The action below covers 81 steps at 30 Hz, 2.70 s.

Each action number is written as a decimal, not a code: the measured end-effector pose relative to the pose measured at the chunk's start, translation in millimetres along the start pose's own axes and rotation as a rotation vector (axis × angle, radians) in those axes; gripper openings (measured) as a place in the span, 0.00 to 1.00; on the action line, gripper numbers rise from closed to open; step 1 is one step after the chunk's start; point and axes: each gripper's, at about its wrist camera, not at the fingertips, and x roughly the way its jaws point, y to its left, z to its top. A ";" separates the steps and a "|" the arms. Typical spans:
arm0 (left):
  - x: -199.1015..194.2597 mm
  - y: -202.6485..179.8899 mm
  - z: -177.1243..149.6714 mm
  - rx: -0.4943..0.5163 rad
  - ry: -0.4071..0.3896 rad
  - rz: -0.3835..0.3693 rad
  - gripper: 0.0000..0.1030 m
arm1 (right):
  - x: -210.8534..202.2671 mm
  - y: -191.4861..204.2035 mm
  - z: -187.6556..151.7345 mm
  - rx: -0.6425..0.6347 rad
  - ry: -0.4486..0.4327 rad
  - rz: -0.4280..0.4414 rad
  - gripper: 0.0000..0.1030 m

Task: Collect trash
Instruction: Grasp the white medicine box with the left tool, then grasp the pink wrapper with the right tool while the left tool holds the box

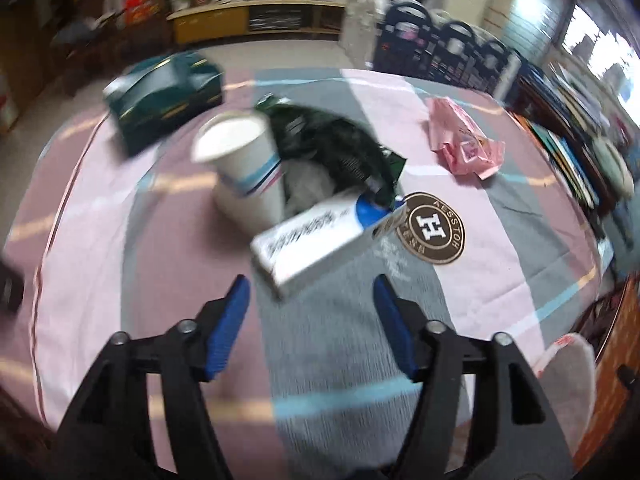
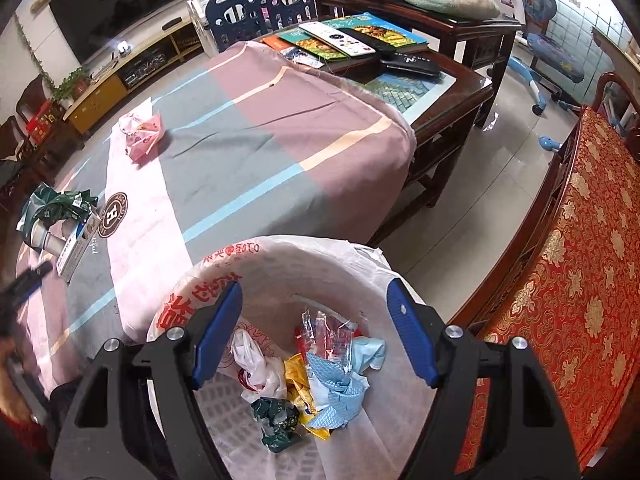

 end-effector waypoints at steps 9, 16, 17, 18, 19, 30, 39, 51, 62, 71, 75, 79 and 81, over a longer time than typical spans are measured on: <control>64.2 4.1 34.7 0.068 0.141 -0.045 0.81 | 21.4 -6.8 -6.5 0.009 0.076 -0.037 0.71; 49.3 8.3 21.7 0.046 0.147 -0.161 0.34 | 31.2 9.4 -5.6 -0.018 0.094 -0.028 0.71; 44.5 7.3 18.2 0.050 0.147 -0.185 0.32 | 31.7 13.8 -5.2 -0.026 0.093 -0.023 0.71; 39.2 3.7 14.3 0.059 0.150 -0.215 0.31 | 32.2 17.9 -4.7 -0.034 0.092 -0.019 0.71; 33.0 -0.7 10.1 0.072 0.155 -0.260 0.30 | 32.3 22.0 -4.5 -0.043 0.091 -0.015 0.71; 54.9 -13.3 32.5 0.058 0.135 -0.062 0.70 | 31.8 37.0 -6.3 -0.074 0.096 -0.010 0.71; 45.9 -24.5 -0.8 0.004 0.122 -0.005 0.41 | 34.7 40.0 -3.9 -0.080 0.099 -0.017 0.71; -14.2 -54.9 -84.4 -0.113 0.107 -0.037 0.41 | 30.5 85.1 -15.9 -0.161 0.104 0.039 0.71; -52.8 -19.2 -76.9 -0.211 -0.003 0.081 0.41 | 27.8 98.7 -1.0 -0.171 0.080 0.058 0.71; -35.5 -16.6 -90.7 -0.242 0.039 0.025 0.41 | 77.9 194.7 55.2 -0.351 0.062 0.139 0.72; -31.8 -13.1 -92.5 -0.260 0.054 0.014 0.41 | 99.4 235.2 99.1 -0.404 -0.040 0.101 0.72; -30.0 -11.5 -93.0 -0.268 0.061 0.007 0.41 | 137.4 279.8 144.2 -0.483 -0.080 0.019 0.72; -27.5 -11.8 -93.1 -0.267 0.070 0.004 0.41 | 156.1 295.0 164.1 -0.491 -0.073 -0.011 0.72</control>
